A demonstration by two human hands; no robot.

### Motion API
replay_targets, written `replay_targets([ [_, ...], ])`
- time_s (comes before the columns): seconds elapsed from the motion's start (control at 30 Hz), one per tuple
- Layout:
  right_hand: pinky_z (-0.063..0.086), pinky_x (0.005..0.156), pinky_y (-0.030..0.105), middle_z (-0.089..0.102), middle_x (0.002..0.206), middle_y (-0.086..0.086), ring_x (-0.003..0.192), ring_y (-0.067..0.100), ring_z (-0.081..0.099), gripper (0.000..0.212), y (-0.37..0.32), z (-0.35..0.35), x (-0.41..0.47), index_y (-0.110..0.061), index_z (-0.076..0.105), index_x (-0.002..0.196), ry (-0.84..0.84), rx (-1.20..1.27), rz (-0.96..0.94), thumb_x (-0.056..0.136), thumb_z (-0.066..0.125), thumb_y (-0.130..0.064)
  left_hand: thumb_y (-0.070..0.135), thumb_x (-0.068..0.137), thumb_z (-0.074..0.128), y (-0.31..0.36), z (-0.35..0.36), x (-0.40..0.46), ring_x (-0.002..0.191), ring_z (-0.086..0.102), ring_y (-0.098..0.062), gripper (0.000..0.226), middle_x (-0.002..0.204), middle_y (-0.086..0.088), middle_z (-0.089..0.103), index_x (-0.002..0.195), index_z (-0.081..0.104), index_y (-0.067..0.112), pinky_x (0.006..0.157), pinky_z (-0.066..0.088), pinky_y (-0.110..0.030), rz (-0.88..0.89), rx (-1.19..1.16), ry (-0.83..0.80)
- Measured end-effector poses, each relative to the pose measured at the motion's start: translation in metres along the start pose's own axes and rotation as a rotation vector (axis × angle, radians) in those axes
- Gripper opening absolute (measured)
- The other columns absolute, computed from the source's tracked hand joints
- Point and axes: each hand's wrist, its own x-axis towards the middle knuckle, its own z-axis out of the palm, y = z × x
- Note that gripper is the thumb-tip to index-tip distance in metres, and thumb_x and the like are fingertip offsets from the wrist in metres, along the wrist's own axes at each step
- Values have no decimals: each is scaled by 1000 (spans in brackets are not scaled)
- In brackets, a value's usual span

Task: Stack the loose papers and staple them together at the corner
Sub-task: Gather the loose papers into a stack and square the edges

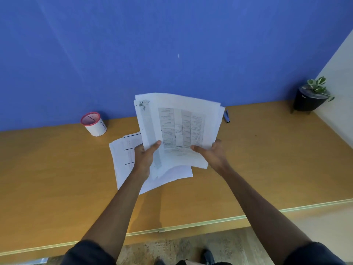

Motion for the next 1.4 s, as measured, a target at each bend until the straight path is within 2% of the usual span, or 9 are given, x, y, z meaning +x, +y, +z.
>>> replay_targets([
  [0.23,55,68,11,73,98,-8,81,-6,70,29,8,2,2,-5,71,117,14,-27,26,90,72,-16,6,88,71,-22,-16,-4,103,71,-17,18,103,4,78,100,74,19,90,53,-34,-58,29,-103],
  [0.33,56,68,13,73,94,-12,85,4,72,25,14,5,-2,-7,72,115,37,-41,21,92,70,-15,6,87,72,-23,-17,-2,104,70,-21,18,102,4,78,100,74,17,93,53,-37,-58,51,-87],
  [0.47,53,64,11,73,92,-13,79,-8,71,21,14,9,-9,-6,73,112,66,-34,-10,92,68,-11,3,86,73,-23,-16,-4,110,68,-26,22,110,-3,76,105,73,14,94,52,-38,-55,48,-104],
  [0.6,59,69,21,77,97,-7,89,10,75,24,10,8,-11,-8,75,107,64,11,-11,84,78,-12,0,77,79,-17,-14,-5,104,69,-24,31,108,-3,76,102,72,18,90,54,-39,-35,85,-103],
  [0.7,60,70,23,78,99,-5,86,10,76,29,2,7,-12,-8,75,107,69,68,-26,79,82,-10,2,76,81,-9,-10,-5,102,70,-26,30,107,-4,76,100,74,19,91,55,-42,7,117,-107],
  [0.8,56,63,16,76,92,-10,79,5,75,24,-9,6,-11,-8,75,103,82,95,-52,79,81,-8,3,78,80,2,-4,-7,95,71,-15,28,99,7,76,94,72,24,85,55,-35,67,136,-97],
  [0.93,55,59,19,77,76,-10,71,6,74,6,-17,5,-9,-17,75,82,127,97,-73,83,79,-12,7,84,75,17,6,-9,83,72,3,20,86,20,77,93,73,25,76,52,-19,126,114,-125],
  [1.07,57,60,23,76,76,-8,71,7,73,6,-26,4,-5,-17,74,81,151,120,-106,85,77,-13,6,85,74,26,11,-9,83,71,4,20,85,21,77,90,73,26,70,53,-10,179,91,-130],
  [1.4,56,62,16,76,87,-14,78,3,73,15,15,-1,-13,-28,73,91,53,57,50,87,75,-14,11,80,80,-23,9,-14,101,70,-22,21,94,10,75,93,72,26,86,55,-35,-11,145,-75],
])
